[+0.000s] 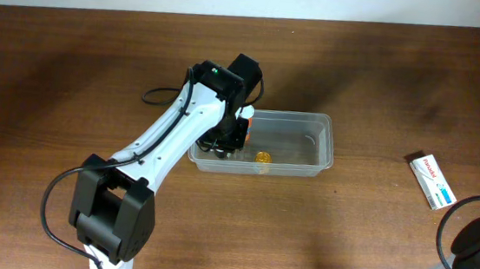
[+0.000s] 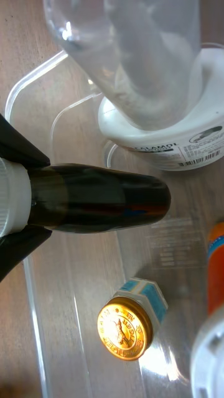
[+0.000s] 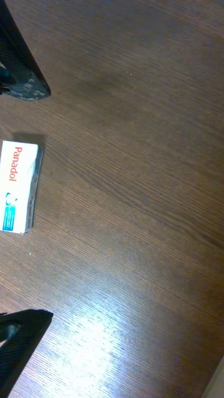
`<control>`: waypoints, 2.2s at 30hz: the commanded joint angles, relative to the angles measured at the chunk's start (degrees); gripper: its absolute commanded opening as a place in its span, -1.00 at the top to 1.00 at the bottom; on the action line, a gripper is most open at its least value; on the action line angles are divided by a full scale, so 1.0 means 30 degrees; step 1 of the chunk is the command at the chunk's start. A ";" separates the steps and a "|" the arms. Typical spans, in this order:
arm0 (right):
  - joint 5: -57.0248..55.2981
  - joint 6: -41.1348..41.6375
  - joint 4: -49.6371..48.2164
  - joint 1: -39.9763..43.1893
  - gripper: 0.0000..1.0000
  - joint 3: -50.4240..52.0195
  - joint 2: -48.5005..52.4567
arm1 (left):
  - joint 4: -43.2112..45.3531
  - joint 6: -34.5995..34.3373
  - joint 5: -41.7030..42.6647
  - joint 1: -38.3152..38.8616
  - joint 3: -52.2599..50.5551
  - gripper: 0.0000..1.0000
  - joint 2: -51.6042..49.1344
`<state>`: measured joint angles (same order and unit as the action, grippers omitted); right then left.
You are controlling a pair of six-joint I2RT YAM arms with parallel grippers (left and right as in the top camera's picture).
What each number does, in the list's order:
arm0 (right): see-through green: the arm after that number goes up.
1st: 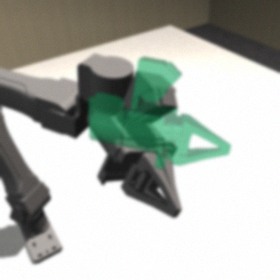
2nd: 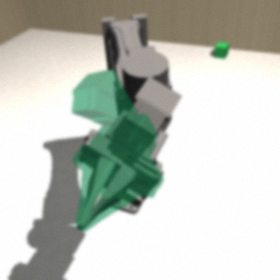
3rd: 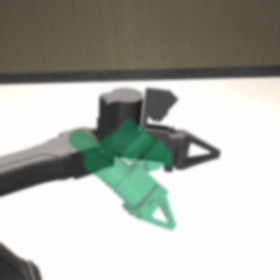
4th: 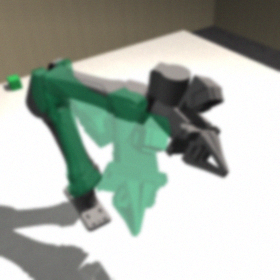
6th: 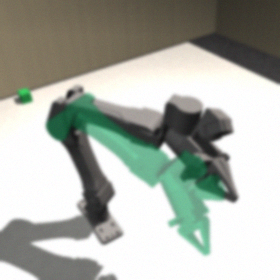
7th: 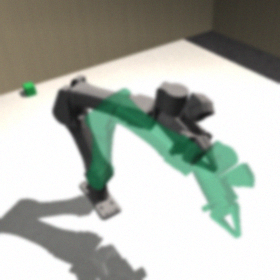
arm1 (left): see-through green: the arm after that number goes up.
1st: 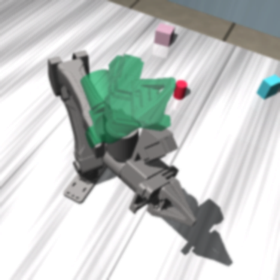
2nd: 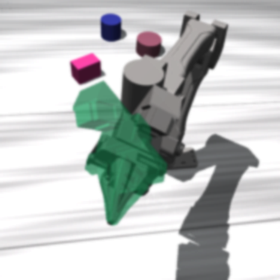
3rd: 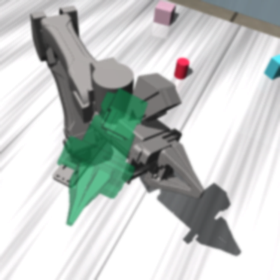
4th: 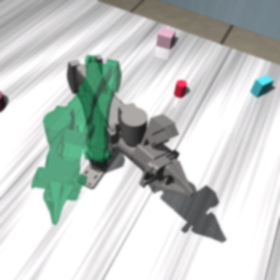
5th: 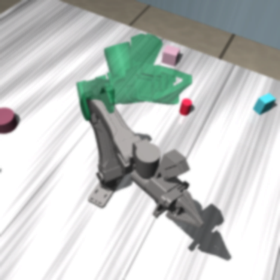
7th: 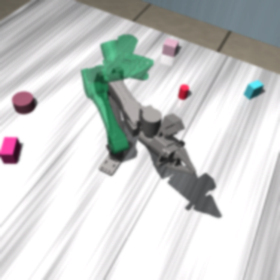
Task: Pack container
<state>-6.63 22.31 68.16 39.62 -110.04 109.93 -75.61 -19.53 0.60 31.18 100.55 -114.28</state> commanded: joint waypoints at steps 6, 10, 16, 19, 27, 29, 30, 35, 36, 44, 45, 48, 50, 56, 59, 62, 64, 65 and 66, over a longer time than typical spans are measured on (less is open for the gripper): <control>-0.0233 0.0087 0.0000 0.0051 -0.97 -0.0182 -0.0226 | 0.0226 -0.0051 -0.0160 0.0204 -0.0073 0.91 0.0153; -0.0233 0.0087 0.0000 0.0051 -0.96 -0.0182 -0.0226 | 0.0211 -0.0036 -0.0153 0.0240 -0.0073 0.92 -0.0182; -0.0240 0.0087 0.0000 0.0051 -0.97 -0.0182 -0.0226 | 0.0211 -0.0036 -0.0146 0.0350 -0.0073 0.90 -0.0852; -0.0233 0.0087 0.0000 0.0051 -0.97 -0.0182 -0.0226 | 0.0211 -0.0036 -0.0146 0.0350 -0.0073 0.90 -0.0911; -0.0240 0.0087 0.0000 0.0051 -0.97 -0.0182 -0.0226 | 0.0175 -0.0036 -0.0146 0.0342 -0.0073 0.53 -0.0911; -0.0240 0.0087 0.0000 0.0051 -0.97 -0.0175 -0.0226 | 0.0182 -0.0036 -0.0146 0.0342 -0.0073 0.43 -0.0911; -0.0233 0.0087 0.0000 0.0051 -0.97 -0.0175 -0.0226 | 0.0182 -0.0036 -0.0146 0.0342 -0.0073 0.32 -0.0911; -0.0233 0.0087 0.0000 0.0051 -0.97 -0.0175 -0.0226 | 0.0066 -0.0029 -0.0138 0.0342 -0.0073 0.25 -0.0911; -0.0233 0.0087 0.0000 0.0051 -0.97 -0.0182 -0.0226 | 0.0044 -0.0029 -0.0138 0.0342 -0.0073 0.24 -0.0911; -0.0233 0.0087 0.0000 0.0051 -0.97 -0.0182 -0.0226 | 0.0044 -0.0036 -0.0138 0.0342 -0.0058 0.24 -0.0903; -0.0233 0.0087 0.0000 0.0051 -0.97 -0.0182 -0.0226 | 0.0029 -0.0044 -0.0131 0.0342 0.0007 0.24 -0.0903; -0.0240 0.0087 0.0000 0.0051 -0.97 -0.0182 -0.0226 | -0.0109 -0.0036 -0.0138 0.0342 0.0510 0.24 -0.0903; -0.0240 0.0087 0.0000 0.0051 -0.97 -0.0182 -0.0226 | -0.0306 0.0029 -0.0131 0.0342 0.1005 0.24 -0.0903; -0.0233 0.0087 0.0000 0.0051 -0.97 -0.0182 -0.0226 | -0.1348 0.0401 -0.0146 0.0342 0.3738 0.24 -0.0903; -0.0233 0.0087 0.0000 0.0051 -0.97 -0.0182 -0.0226 | -0.1829 0.0459 -0.0175 0.0335 0.5136 0.24 -0.0903; -0.0240 0.0087 0.0000 0.0051 -0.97 -0.0182 -0.0226 | -0.2244 0.0444 -0.0437 0.0015 0.6521 0.24 -0.0903; -0.0240 0.0087 0.0000 0.0051 -0.97 -0.0182 -0.0226 | -0.2572 0.0444 -0.0889 -0.0605 0.7475 0.24 -0.0903; -0.0233 0.0087 0.0000 0.0051 -0.97 -0.0182 -0.0226 | -0.2732 0.0452 -0.1290 -0.1042 0.7876 0.24 -0.0903; -0.0233 0.0087 0.0000 0.0051 -0.96 -0.0182 -0.0226 | -0.2980 0.0444 -0.1894 -0.1545 0.8298 0.24 -0.0903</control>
<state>-6.61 22.26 68.16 39.62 -110.04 109.91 -83.29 -19.07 -0.43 30.83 121.58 -116.92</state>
